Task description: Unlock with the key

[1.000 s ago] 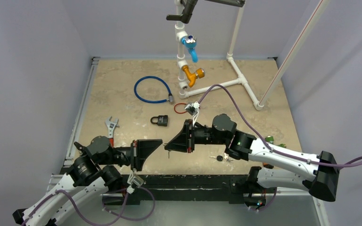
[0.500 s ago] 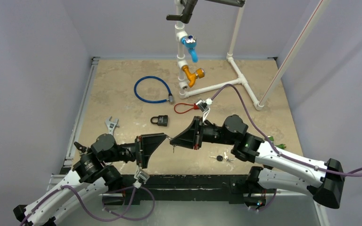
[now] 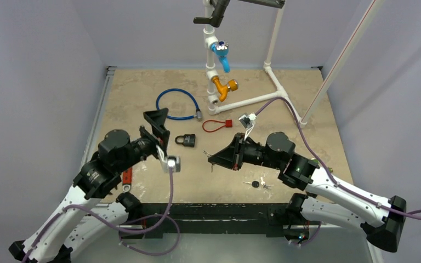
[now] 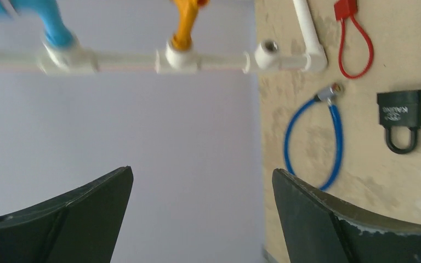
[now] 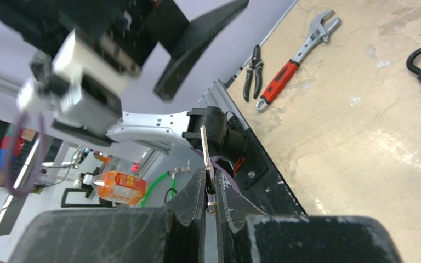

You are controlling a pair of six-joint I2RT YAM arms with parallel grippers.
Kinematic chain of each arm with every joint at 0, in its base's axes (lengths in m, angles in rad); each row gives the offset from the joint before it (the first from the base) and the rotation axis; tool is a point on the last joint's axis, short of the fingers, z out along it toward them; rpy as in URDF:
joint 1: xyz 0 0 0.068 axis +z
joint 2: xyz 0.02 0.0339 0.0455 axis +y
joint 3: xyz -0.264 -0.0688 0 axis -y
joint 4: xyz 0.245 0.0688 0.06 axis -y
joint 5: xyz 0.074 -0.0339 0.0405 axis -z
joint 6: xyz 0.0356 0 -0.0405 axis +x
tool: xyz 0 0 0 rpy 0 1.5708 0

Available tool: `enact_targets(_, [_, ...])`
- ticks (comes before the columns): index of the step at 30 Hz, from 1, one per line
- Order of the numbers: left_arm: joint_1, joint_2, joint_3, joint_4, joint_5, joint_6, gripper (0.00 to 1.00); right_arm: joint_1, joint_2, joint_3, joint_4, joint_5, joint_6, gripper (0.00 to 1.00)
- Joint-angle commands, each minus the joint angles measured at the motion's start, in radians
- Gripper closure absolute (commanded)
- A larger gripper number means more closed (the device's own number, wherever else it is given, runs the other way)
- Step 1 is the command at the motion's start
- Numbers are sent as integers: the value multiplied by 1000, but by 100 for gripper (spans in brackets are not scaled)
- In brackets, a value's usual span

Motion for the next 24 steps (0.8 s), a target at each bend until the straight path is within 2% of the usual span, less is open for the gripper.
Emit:
enact_targets(1, [207, 139, 88, -175, -38, -448, 0, -2, -29, 57, -110, 70, -73, 100])
enact_targets(5, [358, 332, 142, -229, 60, -543, 0, -3, -44, 52, -154, 98, -89, 100])
enact_targets(9, [441, 588, 291, -320, 156, -577, 0, -3, -66, 46, -195, 140, -99, 100])
enact_targets(15, [494, 975, 586, -377, 232, -622, 1, -3, -100, 30, -242, 206, -116, 100])
enact_targets(20, [529, 1234, 815, -370, 212, -711, 6, -3, -98, 33, -272, 245, -128, 100])
enact_targets(24, [547, 1331, 844, -324, 225, -714, 8, -3, -79, 46, -276, 258, -138, 100])
